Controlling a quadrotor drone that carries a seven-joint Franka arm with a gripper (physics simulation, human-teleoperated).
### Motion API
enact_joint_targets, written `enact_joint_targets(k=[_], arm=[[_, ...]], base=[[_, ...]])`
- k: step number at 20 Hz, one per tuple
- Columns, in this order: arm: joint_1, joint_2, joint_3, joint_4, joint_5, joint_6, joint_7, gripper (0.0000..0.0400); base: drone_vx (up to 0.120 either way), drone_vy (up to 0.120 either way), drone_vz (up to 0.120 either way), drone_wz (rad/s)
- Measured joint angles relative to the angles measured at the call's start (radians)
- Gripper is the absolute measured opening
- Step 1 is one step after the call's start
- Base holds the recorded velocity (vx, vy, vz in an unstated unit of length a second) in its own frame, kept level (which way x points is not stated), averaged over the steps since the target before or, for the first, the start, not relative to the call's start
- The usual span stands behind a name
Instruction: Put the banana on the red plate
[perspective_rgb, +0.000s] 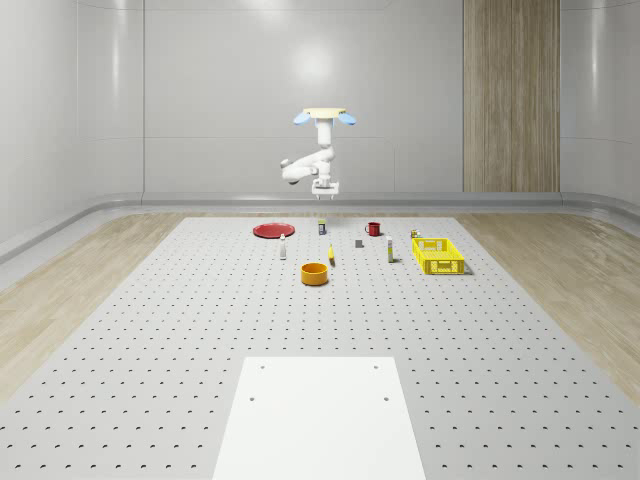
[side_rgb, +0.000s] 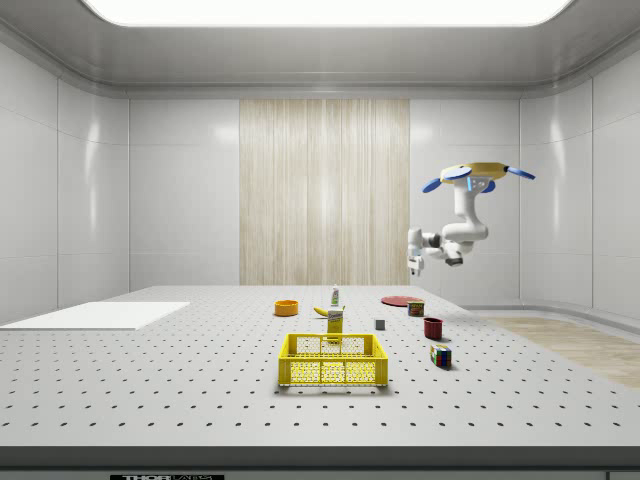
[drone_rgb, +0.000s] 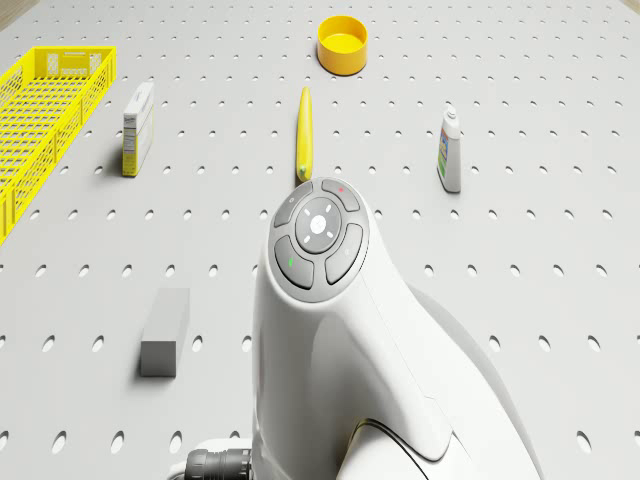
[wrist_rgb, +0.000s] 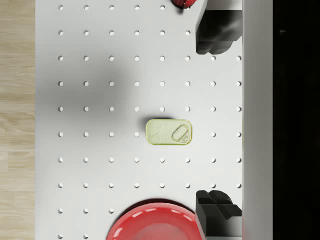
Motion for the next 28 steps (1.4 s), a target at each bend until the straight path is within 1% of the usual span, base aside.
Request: enact_joint_targets(k=[11,16,22,24,28], arm=[[-0.015,-0.049,0.014,0.003,0.025,0.046,0.014,0.0400],[-0.021,-0.070,0.019,0.005,0.035,0.065,0.020,0.0400],[-0.028,-0.094,0.025,0.006,0.047,0.087,0.026,0.0400],[-0.030,-0.102,0.027,0.007,0.050,0.094,0.028,0.0400],[-0.034,-0.117,0.030,0.007,0.057,0.108,0.032,0.0400]], base=[[0.120,0.000,-0.120,0.000],[0.120,0.000,0.000,0.000],[0.120,0.000,-0.120,0.000],[0.120,0.000,0.000,0.000],[0.120,0.110,0.000,0.000]])
